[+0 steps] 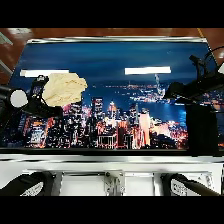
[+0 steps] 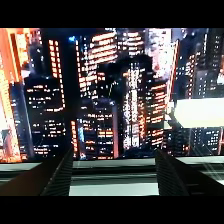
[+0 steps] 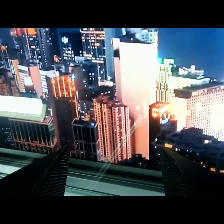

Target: Fold the shirts.

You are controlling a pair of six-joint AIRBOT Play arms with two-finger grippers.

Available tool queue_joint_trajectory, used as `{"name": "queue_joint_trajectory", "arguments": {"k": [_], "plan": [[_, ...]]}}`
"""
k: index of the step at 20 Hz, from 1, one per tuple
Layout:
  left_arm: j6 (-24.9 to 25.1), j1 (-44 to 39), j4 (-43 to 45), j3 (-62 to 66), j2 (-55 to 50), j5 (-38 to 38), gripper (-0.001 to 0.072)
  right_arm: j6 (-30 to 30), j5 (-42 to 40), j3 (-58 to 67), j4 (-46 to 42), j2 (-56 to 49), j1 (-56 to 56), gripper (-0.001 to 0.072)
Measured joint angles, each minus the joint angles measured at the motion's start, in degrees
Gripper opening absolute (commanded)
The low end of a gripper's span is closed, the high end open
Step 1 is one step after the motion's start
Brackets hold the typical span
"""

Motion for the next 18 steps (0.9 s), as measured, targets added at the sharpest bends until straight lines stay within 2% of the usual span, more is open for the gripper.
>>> {"name": "queue_joint_trajectory", "arguments": {"k": [7, 16, 18], "plan": [[-0.4, 0.0, -0.1, 0.0, -0.1, 0.8, 0.0565, 0.0, -2.0, 0.0, 0.5, 0.0, 0.0, 0.0680], [-1.0, 0.2, -5.0, 0.0, -0.3, 12.5, 0.0581, -4.0, 0.7, 0.0, 3.7, 0.0, 0.0, 0.0680], [-1.0, 1.4, -5.0, 1.2, -2.0, 16.3, 0.0645, -4.7, 1.0, 0.0, 3.9, 0.0, 0.0, 0.0679]]}}
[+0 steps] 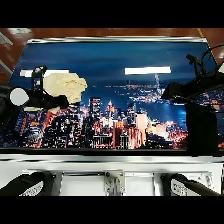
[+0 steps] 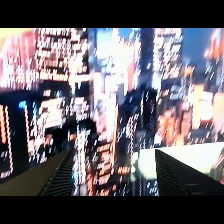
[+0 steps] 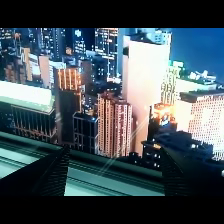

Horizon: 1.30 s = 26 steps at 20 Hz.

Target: Fold the shirts.

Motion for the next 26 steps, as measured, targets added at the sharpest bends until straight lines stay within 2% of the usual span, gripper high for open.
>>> {"name": "queue_joint_trajectory", "arguments": {"k": [1, 5, 12, 16, 21, 22, 24, 26], "plan": [[0.0, 1.2, 0.0, 1.5, -2.0, 1.4, 0.0676, -0.3, 0.2, 0.0, 0.0, 0.0, 0.0, 0.0680], [0.3, 7.6, 0.1, 12.9, -16.3, 2.4, 0.0676, -1.6, 0.2, 0.0, 0.2, 0.0, 0.0, 0.0680], [0.7, 15.7, 0.3, 39.5, -46.4, -10.5, 0.0676, -2.2, -3.0, 0.0, 0.2, 0.0, 0.0, 0.0679], [0.8, 16.4, 0.0, 44.7, -53.8, -12.4, 0.0676, -2.6, -5.8, 0.0, 0.2, 0.0, 0.0, 0.0679], [0.8, 16.6, 0.1, 46.3, -57.2, -11.7, 0.0666, -2.7, -7.1, 0.0, 0.2, 0.0, 0.0, 0.0680], [0.8, 16.6, 0.1, 46.4, -57.4, -11.5, 0.0621, -2.6, -7.3, 0.0, 0.3, 0.0, 0.0, 0.0679], [0.8, 16.5, 0.4, 46.5, -57.8, -10.7, 0.0039, -2.1, -7.4, 0.0, 0.4, 0.0, 0.0, 0.0680], [1.2, 16.6, 0.0, 46.6, -57.9, -9.9, 0.0038, -1.9, -7.3, 0.0, 0.4, 0.0, 0.0, 0.0679]]}}
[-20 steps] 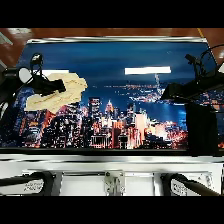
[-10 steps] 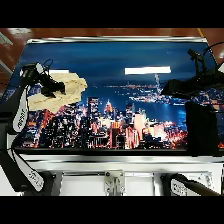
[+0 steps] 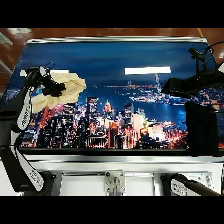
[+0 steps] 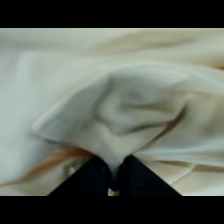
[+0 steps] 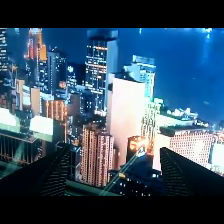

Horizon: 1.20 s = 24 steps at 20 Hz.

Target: Fold the shirts.

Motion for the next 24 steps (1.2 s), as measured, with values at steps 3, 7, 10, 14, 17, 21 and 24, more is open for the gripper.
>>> {"name": "queue_joint_trajectory", "arguments": {"k": [3, 7, 10, 14, 17, 21, 24], "plan": [[1.0, -0.2, -1.0, -0.1, 1.6, -0.6, 0.0037, 0.3, 0.0, 0.0, 0.0, 0.0, 0.0, 0.0680], [3.1, -1.7, -1.3, 0.0, 10.7, 0.6, 0.0037, 0.3, -2.2, 0.0, 0.0, 0.0, 0.0, 0.0679], [5.3, -5.4, -1.6, 0.0, 22.1, 1.0, 0.0037, 0.0, -3.4, 0.7, 0.0, 0.1, 0.0, 0.0679], [6.6, -15.1, -1.6, 0.1, 39.8, 1.2, 0.0037, -1.7, -2.8, 3.2, -0.2, 3.9, 0.0, 0.0678], [5.3, -25.6, -1.7, 0.0, 48.9, 1.3, 0.0037, -3.3, -0.5, 4.6, -2.9, 10.3, 0.0, 0.0679], [0.4, -40.6, -1.4, -2.9, 52.2, 3.6, 0.0037, -4.1, 4.9, 5.2, -9.0, 19.9, 0.0, 0.0679], [-4.0, -49.7, -0.1, -8.5, 50.2, 8.1, 0.0037, -3.6, 7.5, 5.2, -12.6, 24.9, 0.0, 0.0679]]}}
